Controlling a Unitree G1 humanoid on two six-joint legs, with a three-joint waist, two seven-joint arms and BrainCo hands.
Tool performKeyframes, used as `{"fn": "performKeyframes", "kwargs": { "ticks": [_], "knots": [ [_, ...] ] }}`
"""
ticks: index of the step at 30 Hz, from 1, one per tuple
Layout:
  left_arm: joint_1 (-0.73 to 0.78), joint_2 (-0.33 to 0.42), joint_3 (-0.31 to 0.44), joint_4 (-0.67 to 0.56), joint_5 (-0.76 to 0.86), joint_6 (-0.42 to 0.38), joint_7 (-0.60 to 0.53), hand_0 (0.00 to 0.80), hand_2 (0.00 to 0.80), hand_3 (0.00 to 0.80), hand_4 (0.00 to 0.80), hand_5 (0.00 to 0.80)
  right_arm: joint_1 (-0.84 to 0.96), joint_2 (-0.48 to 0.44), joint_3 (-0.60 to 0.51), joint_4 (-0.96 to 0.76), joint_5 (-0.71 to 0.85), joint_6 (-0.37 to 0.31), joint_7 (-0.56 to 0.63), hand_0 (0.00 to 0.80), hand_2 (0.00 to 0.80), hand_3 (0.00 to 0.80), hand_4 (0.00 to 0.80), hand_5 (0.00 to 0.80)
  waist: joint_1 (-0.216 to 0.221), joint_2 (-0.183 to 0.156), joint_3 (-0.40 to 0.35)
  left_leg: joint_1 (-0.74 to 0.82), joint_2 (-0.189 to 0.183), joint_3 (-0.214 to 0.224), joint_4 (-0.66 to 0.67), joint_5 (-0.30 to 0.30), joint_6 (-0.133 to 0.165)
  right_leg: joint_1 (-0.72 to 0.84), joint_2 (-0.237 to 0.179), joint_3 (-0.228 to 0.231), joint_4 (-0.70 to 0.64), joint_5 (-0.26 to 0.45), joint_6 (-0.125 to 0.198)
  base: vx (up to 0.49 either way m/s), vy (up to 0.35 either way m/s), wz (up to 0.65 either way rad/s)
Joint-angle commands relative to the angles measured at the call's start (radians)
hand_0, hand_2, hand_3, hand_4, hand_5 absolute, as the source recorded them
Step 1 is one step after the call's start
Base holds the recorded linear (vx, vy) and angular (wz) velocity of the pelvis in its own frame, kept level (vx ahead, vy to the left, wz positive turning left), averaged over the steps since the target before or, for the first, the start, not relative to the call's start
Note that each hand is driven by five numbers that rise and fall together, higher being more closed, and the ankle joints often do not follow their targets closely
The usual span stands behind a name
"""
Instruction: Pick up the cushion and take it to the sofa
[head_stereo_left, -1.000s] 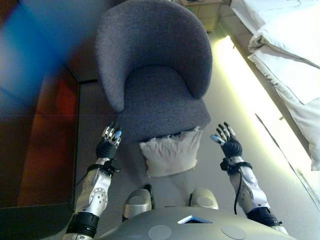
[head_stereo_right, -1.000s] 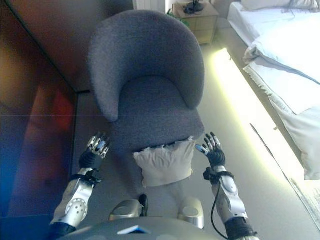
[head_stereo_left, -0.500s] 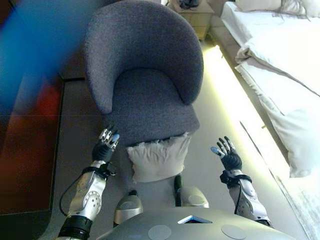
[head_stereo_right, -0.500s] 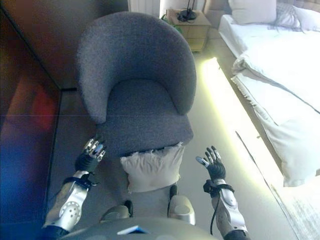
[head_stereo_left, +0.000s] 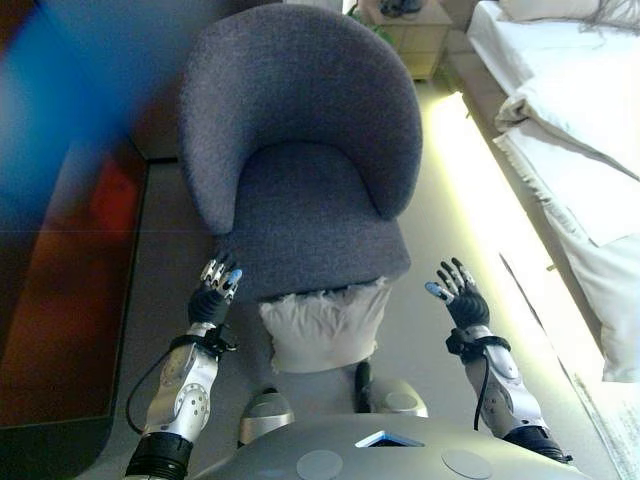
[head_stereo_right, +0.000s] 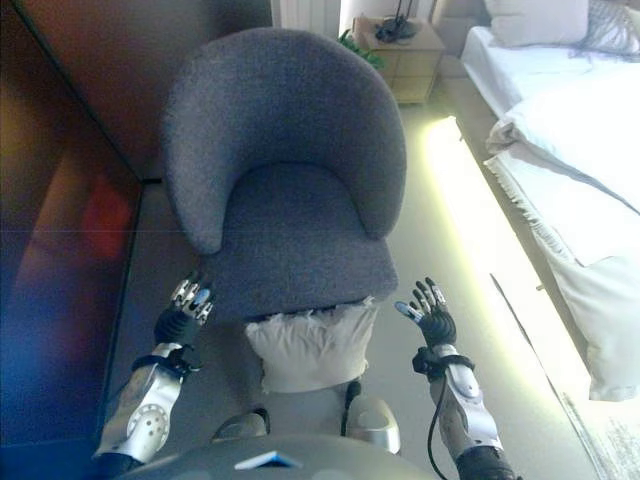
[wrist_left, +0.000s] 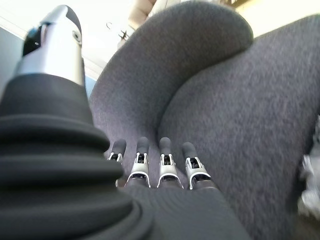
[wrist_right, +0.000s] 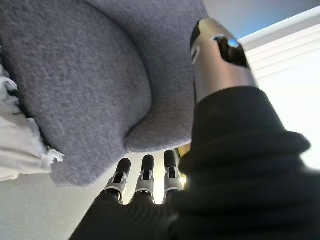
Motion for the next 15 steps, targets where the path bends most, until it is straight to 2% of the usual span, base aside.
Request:
{"fn": "performKeyframes", "kwargs": {
  "ticks": [1, 4, 5, 7, 9, 12, 15],
  "knots": [
    [-0.083, 0.018, -0.014, 0.039, 0.094, -0.092, 0.014, 0.000, 0.000, 0.000, 0.000, 0.000, -0.105, -0.009, 0.017, -0.010, -0.053, -0.051, -0.027, 0.000, 0.000, 0.000, 0.000, 0.000, 0.013, -0.008, 0.051, -0.073, -0.010, 0.035, 0.017, 0.055, 0.043, -0.057, -0.047, -0.030, 0.047, 0.028, 0.027, -0.178, 0.216, -0.13],
    [-0.155, 0.035, -0.040, 0.105, 0.120, -0.127, 0.033, 0.000, 0.000, 0.000, 0.000, 0.000, -0.155, -0.002, 0.034, 0.021, -0.078, -0.053, -0.012, 0.000, 0.000, 0.000, 0.000, 0.000, 0.022, 0.000, 0.119, -0.154, -0.016, 0.069, 0.086, 0.036, 0.064, -0.155, -0.113, -0.049, 0.184, 0.033, 0.037, -0.196, 0.125, -0.35],
    [-0.176, 0.040, -0.045, 0.126, 0.121, -0.134, 0.036, 0.000, 0.000, 0.000, 0.000, 0.000, -0.169, -0.004, 0.039, 0.037, -0.083, -0.052, -0.012, 0.000, 0.000, 0.000, 0.000, 0.000, 0.028, 0.000, 0.137, -0.191, -0.013, 0.077, 0.134, 0.025, 0.067, -0.180, -0.137, -0.040, 0.229, 0.036, 0.034, -0.190, 0.041, -0.30],
    [-0.226, 0.046, -0.061, 0.162, 0.115, -0.132, 0.040, 0.000, 0.000, 0.000, 0.000, 0.000, -0.205, -0.015, 0.057, 0.079, -0.132, -0.047, -0.041, 0.000, 0.000, 0.000, 0.000, 0.000, 0.038, 0.002, 0.173, -0.270, -0.008, 0.065, 0.229, -0.003, 0.066, -0.225, -0.178, -0.013, 0.267, 0.043, 0.026, -0.146, -0.059, -0.14],
    [-0.262, 0.052, -0.081, 0.198, 0.121, -0.153, 0.052, 0.000, 0.000, 0.000, 0.000, 0.000, -0.250, -0.034, 0.084, 0.123, -0.167, -0.054, -0.075, 0.000, 0.000, 0.000, 0.000, 0.000, 0.050, -0.003, 0.201, -0.346, -0.001, 0.056, 0.315, -0.026, 0.056, -0.239, -0.182, -0.031, 0.245, 0.021, 0.032, -0.181, -0.121, 0.04],
    [-0.359, 0.062, -0.135, 0.245, 0.118, -0.188, 0.096, 0.000, 0.000, 0.000, 0.000, 0.000, -0.406, -0.085, 0.137, 0.188, -0.192, -0.020, -0.143, 0.000, 0.000, 0.000, 0.000, 0.000, 0.066, 0.014, 0.270, -0.472, 0.034, 0.048, 0.397, -0.035, 0.031, -0.349, -0.174, -0.038, 0.316, -0.009, 0.035, -0.274, -0.065, 0.17],
    [-0.427, 0.049, -0.158, 0.312, 0.096, -0.221, 0.111, 0.000, 0.000, 0.000, 0.000, 0.000, -0.511, -0.121, 0.160, 0.230, -0.217, 0.018, -0.174, 0.000, 0.000, 0.000, 0.000, 0.000, 0.067, 0.031, 0.310, -0.573, 0.037, 0.033, 0.457, -0.037, 0.030, -0.446, -0.163, -0.031, 0.395, -0.040, 0.023, -0.168, 0.005, -0.19]
  ]
}}
